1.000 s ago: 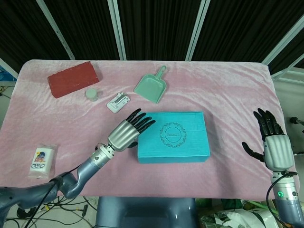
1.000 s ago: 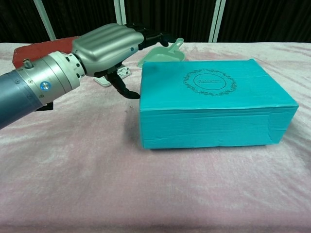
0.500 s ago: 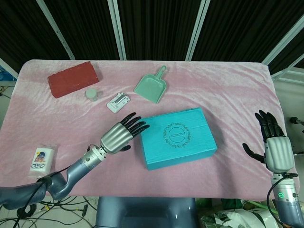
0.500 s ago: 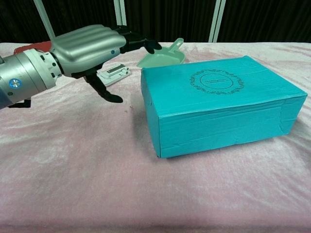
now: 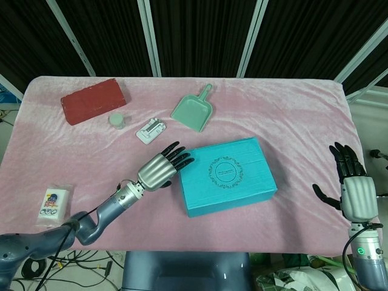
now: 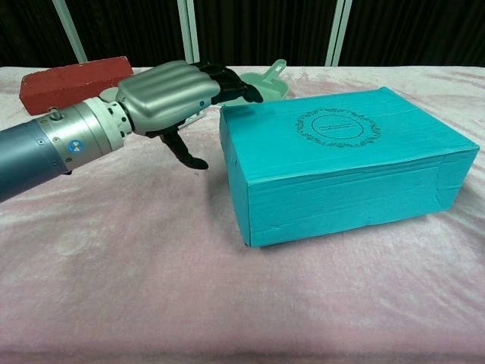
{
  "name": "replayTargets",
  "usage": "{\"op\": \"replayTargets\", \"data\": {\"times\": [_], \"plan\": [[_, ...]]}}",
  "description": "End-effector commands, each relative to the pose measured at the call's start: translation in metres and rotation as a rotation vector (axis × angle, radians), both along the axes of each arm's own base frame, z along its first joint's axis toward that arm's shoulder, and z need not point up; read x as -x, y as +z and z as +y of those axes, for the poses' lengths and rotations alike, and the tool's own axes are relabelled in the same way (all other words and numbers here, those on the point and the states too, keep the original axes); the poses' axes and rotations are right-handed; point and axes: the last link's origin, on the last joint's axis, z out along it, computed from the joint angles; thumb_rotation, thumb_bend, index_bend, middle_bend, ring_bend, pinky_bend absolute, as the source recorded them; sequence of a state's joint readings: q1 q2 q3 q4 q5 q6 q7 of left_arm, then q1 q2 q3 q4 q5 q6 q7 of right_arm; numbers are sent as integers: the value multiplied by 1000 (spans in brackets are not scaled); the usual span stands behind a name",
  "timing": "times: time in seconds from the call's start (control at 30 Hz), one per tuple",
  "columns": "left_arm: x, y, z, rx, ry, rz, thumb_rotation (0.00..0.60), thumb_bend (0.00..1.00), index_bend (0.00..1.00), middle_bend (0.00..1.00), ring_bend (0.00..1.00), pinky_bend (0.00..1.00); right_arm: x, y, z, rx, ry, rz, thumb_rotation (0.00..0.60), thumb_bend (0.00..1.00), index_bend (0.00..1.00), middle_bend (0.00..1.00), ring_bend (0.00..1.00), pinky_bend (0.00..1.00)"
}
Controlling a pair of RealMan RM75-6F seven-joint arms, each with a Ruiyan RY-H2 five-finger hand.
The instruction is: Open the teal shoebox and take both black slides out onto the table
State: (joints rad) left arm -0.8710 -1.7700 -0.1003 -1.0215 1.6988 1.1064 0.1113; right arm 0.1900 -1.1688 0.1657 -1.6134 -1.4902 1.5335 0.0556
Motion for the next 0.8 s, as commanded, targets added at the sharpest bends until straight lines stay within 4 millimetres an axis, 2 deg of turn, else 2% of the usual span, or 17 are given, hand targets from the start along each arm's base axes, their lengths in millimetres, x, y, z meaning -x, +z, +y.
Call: {"op": "replayTargets", "data": {"times": [0.03, 0.23, 0.33, 0.5, 0.67, 0.8], "plan": [[-8, -7, 3, 7, -19, -15, 600, 61, 156, 173, 81, 89, 1, 1, 1, 2, -6, 0, 600, 155, 11, 50, 21, 230], [-11, -13, 7, -1, -45, -18, 600, 163, 161, 186, 82, 90, 6, 2, 5, 5, -25, -4, 600, 155, 12, 51, 21, 230], [-12, -15, 8, -9, -59, -14, 600, 258, 180, 214, 104, 110, 7, 2, 7, 5, -28, -7, 600, 155, 12, 51, 21, 230], [-10, -16, 10, 6, -50, -45, 600, 416, 222, 273, 169, 221, 7, 2, 8, 2, -29, -6, 600, 154, 11, 51, 21, 230], [-10, -17, 12, 27, -33, -88, 600, 474, 240, 328, 237, 335, 6, 2, 8, 3, -27, -7, 600, 154, 12, 51, 21, 230], [-11, -14, 13, 75, 28, -224, 600, 484, 253, 363, 272, 386, 5, 2, 8, 0, -27, -4, 600, 154, 12, 51, 21, 230]]}}
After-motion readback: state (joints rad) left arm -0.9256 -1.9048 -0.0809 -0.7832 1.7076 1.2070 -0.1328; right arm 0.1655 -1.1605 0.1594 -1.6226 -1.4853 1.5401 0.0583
